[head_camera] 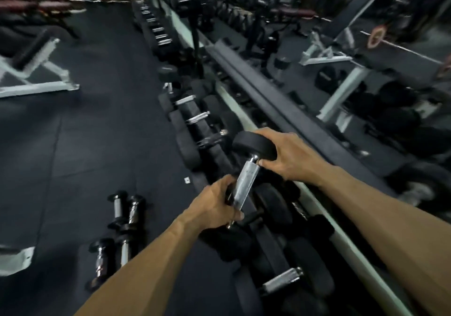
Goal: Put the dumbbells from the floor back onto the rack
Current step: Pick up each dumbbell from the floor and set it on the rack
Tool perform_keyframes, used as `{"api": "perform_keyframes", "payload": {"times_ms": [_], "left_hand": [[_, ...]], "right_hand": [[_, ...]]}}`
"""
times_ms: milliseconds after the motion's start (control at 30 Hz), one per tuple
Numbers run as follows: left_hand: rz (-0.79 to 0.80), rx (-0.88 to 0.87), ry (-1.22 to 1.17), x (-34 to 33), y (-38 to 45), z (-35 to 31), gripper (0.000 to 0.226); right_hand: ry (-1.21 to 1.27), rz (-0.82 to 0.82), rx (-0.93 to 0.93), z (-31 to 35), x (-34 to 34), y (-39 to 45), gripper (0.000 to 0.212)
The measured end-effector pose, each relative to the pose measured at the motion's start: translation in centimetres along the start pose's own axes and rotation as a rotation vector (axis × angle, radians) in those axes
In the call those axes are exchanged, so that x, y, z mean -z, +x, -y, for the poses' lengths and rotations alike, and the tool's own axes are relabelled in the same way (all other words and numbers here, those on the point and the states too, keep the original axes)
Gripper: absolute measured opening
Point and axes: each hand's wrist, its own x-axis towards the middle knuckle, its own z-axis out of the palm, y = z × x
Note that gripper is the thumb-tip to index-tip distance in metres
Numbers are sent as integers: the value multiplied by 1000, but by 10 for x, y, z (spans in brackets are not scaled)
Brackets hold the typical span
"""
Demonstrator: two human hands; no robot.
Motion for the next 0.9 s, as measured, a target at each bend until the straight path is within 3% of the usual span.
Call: {"api": "perform_keyframes", "payload": {"times_ms": [267, 400, 767, 900], "left_hand": [[157, -140, 55, -87, 77, -120, 58], [203, -177, 100, -105, 120, -161, 53], [201, -156, 282, -98, 230, -184, 61], [237, -105, 320, -104, 265, -178, 53]], "right_hand": [[-58, -75, -197, -123, 94, -66, 55], [-57, -128, -263, -169, 124, -71, 55], [-17, -181, -297, -244, 131, -3, 55], [8, -120, -384, -273, 116, 27, 52]]}}
